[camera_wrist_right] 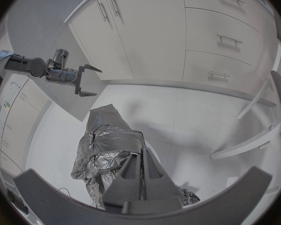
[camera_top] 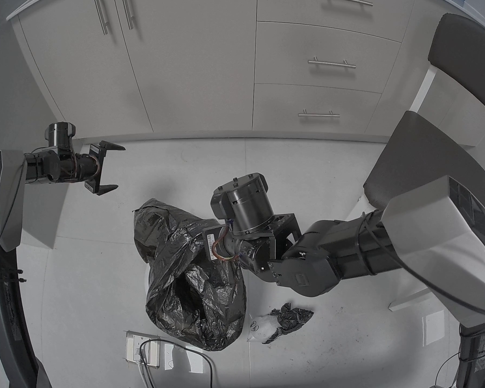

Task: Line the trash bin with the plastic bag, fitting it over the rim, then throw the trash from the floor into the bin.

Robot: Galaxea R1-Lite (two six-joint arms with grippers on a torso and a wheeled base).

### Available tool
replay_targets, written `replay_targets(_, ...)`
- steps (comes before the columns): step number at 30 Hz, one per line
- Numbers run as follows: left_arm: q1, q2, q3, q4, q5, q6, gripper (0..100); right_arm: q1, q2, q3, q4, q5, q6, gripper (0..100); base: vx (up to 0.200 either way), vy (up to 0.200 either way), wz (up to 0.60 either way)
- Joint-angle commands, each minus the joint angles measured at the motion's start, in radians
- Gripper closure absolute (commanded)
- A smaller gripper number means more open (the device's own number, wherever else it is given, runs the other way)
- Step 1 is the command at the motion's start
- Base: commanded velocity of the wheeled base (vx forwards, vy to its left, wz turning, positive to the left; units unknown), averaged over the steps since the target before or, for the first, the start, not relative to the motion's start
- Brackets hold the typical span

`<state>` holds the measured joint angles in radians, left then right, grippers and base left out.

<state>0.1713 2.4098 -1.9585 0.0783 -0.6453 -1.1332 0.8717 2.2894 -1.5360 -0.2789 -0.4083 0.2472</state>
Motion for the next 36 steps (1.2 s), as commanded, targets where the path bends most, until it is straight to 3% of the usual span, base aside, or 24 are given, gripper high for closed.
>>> replay_targets(1, -0.027, 0.078, -0.041, 0.006, -0.005, -0.003, 0, -0.002, 0.002, -0.001, 0.000, 0.000, 0.001, 100, 0.000, 0.000, 0.00)
replay_targets(11, -0.056, 0.086, -0.041, 0.015, 0.003, 0.009, 0, -0.007, 0.005, -0.003, 0.000, 0.000, 0.003, 100, 0.000, 0.000, 0.00)
replay_targets(16, -0.055, 0.092, -0.041, 0.060, 0.003, 0.078, 0, -0.007, 0.007, -0.004, 0.000, 0.000, 0.006, 100, 0.000, 0.000, 0.00)
replay_targets(17, -0.049, 0.095, -0.041, 0.126, 0.004, 0.158, 0, -0.005, 0.009, -0.004, 0.000, 0.000, 0.014, 100, 0.000, 0.000, 0.00)
replay_targets(19, -0.047, 0.094, -0.041, 0.172, 0.003, 0.201, 0, -0.005, 0.010, -0.004, -0.014, 0.000, 0.017, 100, 0.000, 0.000, 0.00)
replay_targets(26, -0.058, 0.095, -0.041, 0.285, 0.003, 0.306, 0, -0.002, 0.022, -0.003, -0.049, 0.000, 0.014, 100, 0.000, 0.000, 0.00)
replay_targets(36, -0.082, 0.141, -0.041, 0.319, 0.003, 0.322, 0, -0.005, 0.025, -0.003, -0.051, 0.000, 0.018, 100, 0.000, 0.000, 0.00)
